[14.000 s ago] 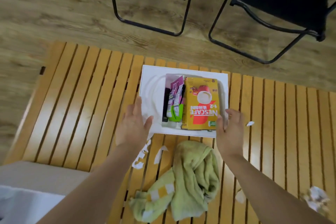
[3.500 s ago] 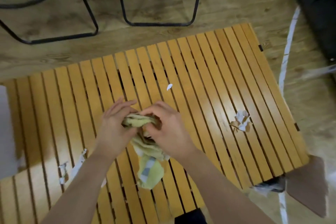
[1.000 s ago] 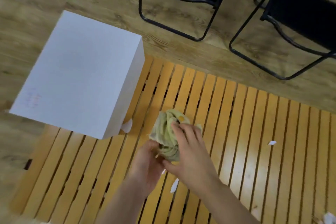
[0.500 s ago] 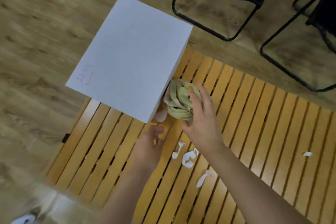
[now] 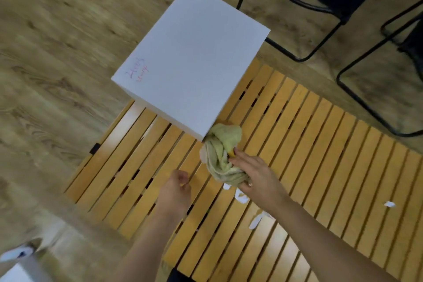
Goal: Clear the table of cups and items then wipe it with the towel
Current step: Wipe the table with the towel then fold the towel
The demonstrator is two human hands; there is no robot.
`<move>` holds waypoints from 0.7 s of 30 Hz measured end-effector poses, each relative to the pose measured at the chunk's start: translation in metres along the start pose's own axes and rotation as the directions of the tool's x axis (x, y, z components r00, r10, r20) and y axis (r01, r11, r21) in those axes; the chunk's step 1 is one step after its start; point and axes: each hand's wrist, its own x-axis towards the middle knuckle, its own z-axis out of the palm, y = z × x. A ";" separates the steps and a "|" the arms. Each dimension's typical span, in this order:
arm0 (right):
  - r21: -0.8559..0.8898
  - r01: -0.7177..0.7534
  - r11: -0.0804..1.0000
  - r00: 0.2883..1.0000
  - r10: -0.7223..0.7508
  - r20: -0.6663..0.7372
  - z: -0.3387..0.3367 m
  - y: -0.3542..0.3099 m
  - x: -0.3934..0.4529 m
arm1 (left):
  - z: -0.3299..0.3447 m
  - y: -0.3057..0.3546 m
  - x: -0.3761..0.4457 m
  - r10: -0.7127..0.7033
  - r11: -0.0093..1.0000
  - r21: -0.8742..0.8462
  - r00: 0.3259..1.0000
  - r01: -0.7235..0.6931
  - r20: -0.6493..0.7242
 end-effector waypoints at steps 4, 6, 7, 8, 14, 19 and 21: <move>-0.213 0.217 0.953 0.963 -0.173 0.208 0.009 0.016 -0.035 | 0.012 -0.011 -0.012 0.064 0.998 0.011 0.998 -0.063 -0.028; -0.241 0.262 0.935 0.950 -0.207 0.232 0.014 0.023 -0.052 | 0.021 -0.013 -0.021 0.206 0.974 0.102 0.979 -0.204 -0.004; -0.244 0.275 0.930 0.947 -0.218 0.236 0.015 0.027 -0.061 | 0.026 -0.012 -0.027 0.286 0.942 0.169 0.957 -0.288 0.039; -0.244 0.284 0.927 0.944 -0.227 0.238 0.015 0.032 -0.069 | 0.033 -0.011 -0.033 0.348 0.902 0.238 0.933 -0.360 0.093; -0.313 0.351 0.882 0.917 -0.257 0.305 0.002 0.060 -0.136 | 0.099 -0.002 -0.074 0.519 0.496 0.619 0.780 -0.608 0.350; -0.362 0.388 0.848 0.909 -0.286 0.304 -0.018 0.076 -0.188 | 0.154 -0.002 -0.112 0.554 0.627 0.523 0.803 -0.576 0.220; -0.384 0.390 0.837 0.917 -0.317 0.241 -0.035 0.075 -0.190 | 0.154 0.001 -0.119 0.579 0.687 0.444 0.802 -0.575 0.144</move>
